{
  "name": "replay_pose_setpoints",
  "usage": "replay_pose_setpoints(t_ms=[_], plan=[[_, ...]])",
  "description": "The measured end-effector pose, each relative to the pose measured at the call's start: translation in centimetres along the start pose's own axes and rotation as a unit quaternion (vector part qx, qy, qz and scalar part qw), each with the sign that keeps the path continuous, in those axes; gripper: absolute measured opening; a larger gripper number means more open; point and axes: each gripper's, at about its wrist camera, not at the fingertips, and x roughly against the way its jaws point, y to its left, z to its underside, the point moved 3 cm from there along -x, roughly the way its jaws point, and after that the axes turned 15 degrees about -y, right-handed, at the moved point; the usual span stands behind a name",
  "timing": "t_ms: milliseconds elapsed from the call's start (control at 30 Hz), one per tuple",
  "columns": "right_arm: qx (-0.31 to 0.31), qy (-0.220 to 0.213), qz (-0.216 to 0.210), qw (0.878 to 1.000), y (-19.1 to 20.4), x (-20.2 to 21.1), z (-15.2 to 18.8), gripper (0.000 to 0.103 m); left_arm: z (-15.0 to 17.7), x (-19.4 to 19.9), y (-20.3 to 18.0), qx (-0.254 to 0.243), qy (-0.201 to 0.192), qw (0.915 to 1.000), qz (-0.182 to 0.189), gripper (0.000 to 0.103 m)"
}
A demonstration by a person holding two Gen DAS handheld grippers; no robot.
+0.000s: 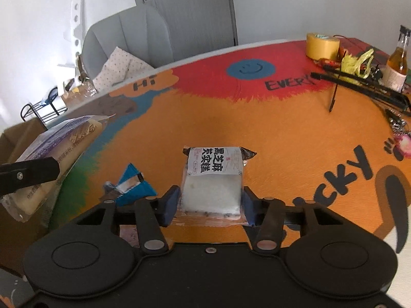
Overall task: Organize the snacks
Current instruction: 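Grasp the white pastry pack with the right gripper while the left holds the loaf, then carry the loaf and white pack over the box and release them inside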
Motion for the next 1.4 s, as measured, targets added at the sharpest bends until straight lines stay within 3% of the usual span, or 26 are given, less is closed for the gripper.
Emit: replay_pose_setpoints(t_ms=[333,767,1000,1133,1267,1400], plan=[[-0.013,-0.024,-0.033,0.999,2.1,2.5,-3.0,0.048,-3.0,3.3,1.5,0.005,-0.032,0.9992,-0.021,0.031],[0.001,-0.049,-0.09,0.995,7.5,4.6,-6.2,0.048,-5.8,7.6,6.4,0.028,-0.069,0.9947,-0.07,0.031],[0.012,-0.049,-0.122,0.991,10.6,4.7,-7.1,0.048,-5.7,8.9,9.3,0.039,-0.076,0.992,-0.093,0.031],[0.022,-0.045,-0.141,0.989,12.7,4.4,-6.9,0.048,-4.9,8.8,10.7,0.046,-0.06,0.9916,-0.105,0.032],[0.034,-0.038,-0.165,0.985,15.0,3.8,-6.6,0.049,-4.4,9.0,12.3,0.041,-0.054,0.9881,-0.138,0.039],[0.038,-0.029,-0.183,0.982,17.0,3.1,-6.2,0.048,-4.3,9.7,13.9,0.054,-0.055,0.9861,-0.148,0.04]])
